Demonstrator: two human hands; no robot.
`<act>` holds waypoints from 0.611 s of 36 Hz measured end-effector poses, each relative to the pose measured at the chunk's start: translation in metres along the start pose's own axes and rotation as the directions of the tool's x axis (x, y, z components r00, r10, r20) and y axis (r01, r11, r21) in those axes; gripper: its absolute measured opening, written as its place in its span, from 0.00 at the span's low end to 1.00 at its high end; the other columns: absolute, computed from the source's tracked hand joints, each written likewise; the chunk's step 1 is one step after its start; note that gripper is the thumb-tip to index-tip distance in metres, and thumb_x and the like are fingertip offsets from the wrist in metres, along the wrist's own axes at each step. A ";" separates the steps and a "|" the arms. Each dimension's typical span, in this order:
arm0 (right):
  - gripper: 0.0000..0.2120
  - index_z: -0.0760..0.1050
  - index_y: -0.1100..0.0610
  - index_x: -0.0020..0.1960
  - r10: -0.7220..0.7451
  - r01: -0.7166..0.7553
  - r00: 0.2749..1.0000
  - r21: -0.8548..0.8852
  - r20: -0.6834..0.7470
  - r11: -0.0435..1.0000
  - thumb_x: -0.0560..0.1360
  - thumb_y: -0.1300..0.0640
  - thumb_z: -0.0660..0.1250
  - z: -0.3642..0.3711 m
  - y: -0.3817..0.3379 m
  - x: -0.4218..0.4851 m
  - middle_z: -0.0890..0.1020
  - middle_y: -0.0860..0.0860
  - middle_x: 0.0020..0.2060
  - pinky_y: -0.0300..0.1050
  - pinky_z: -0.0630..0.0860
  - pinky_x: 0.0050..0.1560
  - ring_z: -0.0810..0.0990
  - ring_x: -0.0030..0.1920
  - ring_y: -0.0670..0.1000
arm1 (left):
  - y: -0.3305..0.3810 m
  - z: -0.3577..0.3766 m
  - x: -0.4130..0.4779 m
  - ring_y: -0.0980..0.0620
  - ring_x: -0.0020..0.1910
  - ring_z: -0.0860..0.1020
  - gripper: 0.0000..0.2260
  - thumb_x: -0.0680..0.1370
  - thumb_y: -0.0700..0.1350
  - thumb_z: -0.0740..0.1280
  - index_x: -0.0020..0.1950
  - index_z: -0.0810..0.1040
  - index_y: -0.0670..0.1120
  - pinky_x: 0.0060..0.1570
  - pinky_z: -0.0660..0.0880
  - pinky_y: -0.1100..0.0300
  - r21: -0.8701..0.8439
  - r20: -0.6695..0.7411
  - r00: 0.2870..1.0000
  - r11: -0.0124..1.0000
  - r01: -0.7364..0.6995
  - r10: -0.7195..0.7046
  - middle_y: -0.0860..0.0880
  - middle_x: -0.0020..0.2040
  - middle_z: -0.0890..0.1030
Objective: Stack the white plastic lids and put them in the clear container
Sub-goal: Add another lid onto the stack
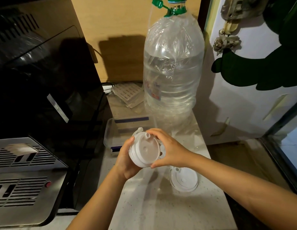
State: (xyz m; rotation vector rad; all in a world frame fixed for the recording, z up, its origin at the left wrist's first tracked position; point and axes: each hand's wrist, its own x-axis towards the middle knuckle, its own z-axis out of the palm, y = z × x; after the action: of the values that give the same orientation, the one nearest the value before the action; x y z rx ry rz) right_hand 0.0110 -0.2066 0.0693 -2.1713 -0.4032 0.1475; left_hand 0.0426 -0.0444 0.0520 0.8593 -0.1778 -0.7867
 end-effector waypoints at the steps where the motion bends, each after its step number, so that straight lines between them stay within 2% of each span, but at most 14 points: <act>1: 0.42 0.59 0.50 0.67 -0.002 0.002 1.000 -0.005 0.000 1.000 0.61 0.56 0.79 0.001 0.000 0.000 0.63 0.42 0.62 0.26 0.63 0.60 0.65 0.61 0.41 | 0.000 0.000 0.000 0.49 0.40 0.82 0.28 0.51 0.59 0.77 0.46 0.82 0.47 0.38 0.80 0.54 0.001 0.002 1.000 1.000 0.001 -0.001 0.45 0.42 0.83; 6: 0.43 0.58 0.52 0.69 0.007 -0.007 1.000 -0.034 -0.004 0.999 0.61 0.56 0.78 0.006 0.003 0.000 0.63 0.46 0.65 0.28 0.63 0.60 0.64 0.63 0.43 | -0.002 0.002 -0.001 0.50 0.37 0.82 0.25 0.50 0.57 0.77 0.42 0.83 0.48 0.35 0.79 0.56 0.037 0.012 1.000 0.999 0.009 -0.009 0.47 0.38 0.84; 10: 0.46 0.54 0.52 0.71 0.032 -0.029 0.999 -0.089 0.034 0.996 0.61 0.56 0.78 0.001 0.007 0.001 0.60 0.45 0.68 0.20 0.58 0.58 0.60 0.64 0.40 | -0.004 0.002 0.001 0.49 0.37 0.82 0.27 0.48 0.57 0.77 0.44 0.82 0.48 0.34 0.79 0.55 0.055 -0.058 0.998 0.998 0.024 -0.021 0.45 0.39 0.83; 11: 0.48 0.52 0.51 0.72 0.049 -0.044 0.998 -0.103 0.044 0.994 0.61 0.56 0.78 -0.002 0.008 0.002 0.58 0.45 0.70 0.22 0.55 0.60 0.58 0.66 0.40 | -0.004 0.002 0.001 0.49 0.38 0.81 0.29 0.48 0.57 0.77 0.46 0.81 0.47 0.35 0.79 0.54 0.054 -0.083 0.996 0.998 0.027 -0.022 0.45 0.40 0.82; 13: 0.52 0.46 0.50 0.74 0.114 -0.107 0.992 -0.117 0.050 0.987 0.62 0.55 0.77 -0.009 0.012 0.000 0.51 0.46 0.74 0.32 0.52 0.66 0.53 0.71 0.43 | -0.005 -0.001 -0.001 0.46 0.43 0.79 0.34 0.48 0.56 0.77 0.51 0.77 0.47 0.35 0.78 0.52 0.060 -0.112 0.993 0.997 0.050 -0.043 0.43 0.45 0.79; 15: 0.52 0.44 0.50 0.74 0.184 -0.174 0.981 -0.135 0.066 0.975 0.64 0.55 0.76 -0.014 0.021 -0.001 0.47 0.48 0.75 0.39 0.52 0.68 0.50 0.74 0.48 | -0.010 -0.005 -0.005 0.45 0.45 0.76 0.39 0.47 0.56 0.77 0.55 0.73 0.50 0.34 0.78 0.51 0.034 -0.185 0.982 0.999 0.042 -0.035 0.44 0.47 0.77; 17: 0.51 0.44 0.52 0.74 0.265 -0.255 0.964 -0.173 0.035 0.951 0.65 0.54 0.76 -0.022 0.035 0.001 0.46 0.50 0.75 0.42 0.53 0.70 0.50 0.74 0.51 | -0.010 -0.010 -0.007 0.44 0.47 0.74 0.41 0.45 0.56 0.77 0.56 0.71 0.51 0.34 0.79 0.52 0.036 -0.211 0.977 0.999 0.040 -0.031 0.44 0.48 0.75; 20: 0.52 0.43 0.54 0.75 0.384 -0.362 0.922 -0.256 0.041 0.896 0.64 0.52 0.76 -0.025 0.057 0.005 0.46 0.52 0.76 0.47 0.55 0.72 0.50 0.75 0.53 | -0.009 -0.013 -0.010 0.43 0.50 0.73 0.38 0.44 0.57 0.77 0.52 0.73 0.51 0.35 0.79 0.53 0.032 -0.243 0.969 0.998 0.056 -0.047 0.43 0.49 0.74; 22: 0.52 0.44 0.55 0.75 0.446 -0.416 0.894 -0.287 0.045 0.863 0.64 0.50 0.75 -0.024 0.068 0.006 0.47 0.53 0.76 0.49 0.55 0.73 0.50 0.75 0.54 | -0.008 -0.015 -0.010 0.41 0.53 0.71 0.39 0.45 0.56 0.77 0.54 0.72 0.51 0.34 0.79 0.52 0.025 -0.248 0.967 0.997 0.069 -0.061 0.42 0.52 0.73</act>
State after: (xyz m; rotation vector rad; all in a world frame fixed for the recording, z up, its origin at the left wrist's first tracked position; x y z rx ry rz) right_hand 0.0389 -0.2603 0.0291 -2.5067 0.0173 0.4897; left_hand 0.0375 -0.0316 0.0377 0.9908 0.0590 -0.7321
